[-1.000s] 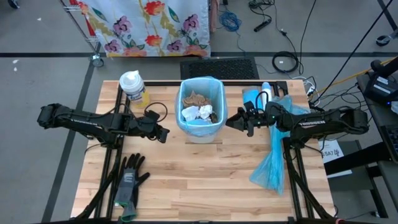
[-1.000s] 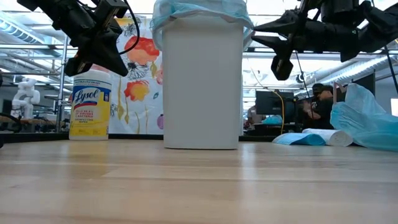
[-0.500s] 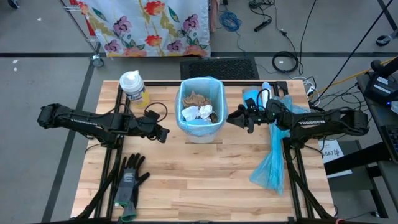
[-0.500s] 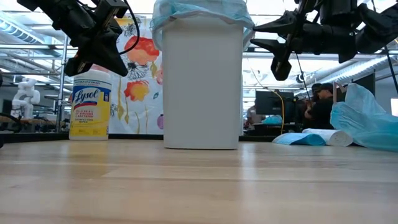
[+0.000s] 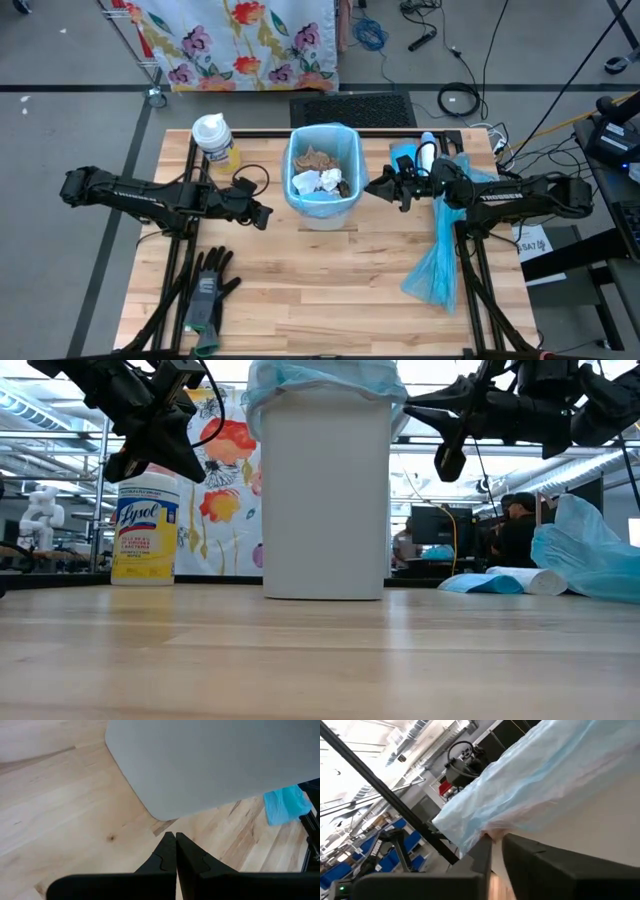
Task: Place trash/remove bag and relplace
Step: Close the trash bag
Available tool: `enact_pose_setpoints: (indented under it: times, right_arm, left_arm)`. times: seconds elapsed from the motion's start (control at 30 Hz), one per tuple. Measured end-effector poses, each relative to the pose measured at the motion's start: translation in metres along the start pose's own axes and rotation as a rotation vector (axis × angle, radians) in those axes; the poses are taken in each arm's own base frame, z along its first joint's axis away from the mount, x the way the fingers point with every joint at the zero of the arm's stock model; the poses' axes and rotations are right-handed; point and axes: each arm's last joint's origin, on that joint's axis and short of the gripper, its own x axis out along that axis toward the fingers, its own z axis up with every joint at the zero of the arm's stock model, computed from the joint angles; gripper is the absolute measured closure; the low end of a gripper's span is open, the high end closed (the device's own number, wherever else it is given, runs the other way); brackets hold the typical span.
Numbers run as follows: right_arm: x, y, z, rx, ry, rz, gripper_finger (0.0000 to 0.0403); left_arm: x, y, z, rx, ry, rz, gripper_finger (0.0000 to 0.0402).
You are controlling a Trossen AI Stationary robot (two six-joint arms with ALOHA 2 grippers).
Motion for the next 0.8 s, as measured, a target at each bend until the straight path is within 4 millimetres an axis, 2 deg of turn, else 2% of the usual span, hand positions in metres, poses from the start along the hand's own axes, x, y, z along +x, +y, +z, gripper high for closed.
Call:
enact_pose_setpoints:
  times: [0.1,0.4,0.57,0.8]
  right_arm:
    - [0.000,0.001,0.001,-0.004,-0.008,0.007,0.0397]
    - [0.005,0.011,0.011,0.024,-0.041,0.066,0.0403]
    - [0.023,0.029,0.033,0.010,0.023,0.080,0.0403]
    - [0.045,0.063,0.074,-0.083,0.213,-0.054,0.0403]
  left_arm:
    - [0.000,0.000,0.000,0.000,0.000,0.000,0.0401]
    - [0.000,0.000,0.000,0.016,0.000,0.000,0.0401]
    - [0.000,0.000,0.000,0.024,-0.001,-0.001,0.0401]
    - [0.000,0.000,0.000,0.027,-0.001,0.000,0.0401]
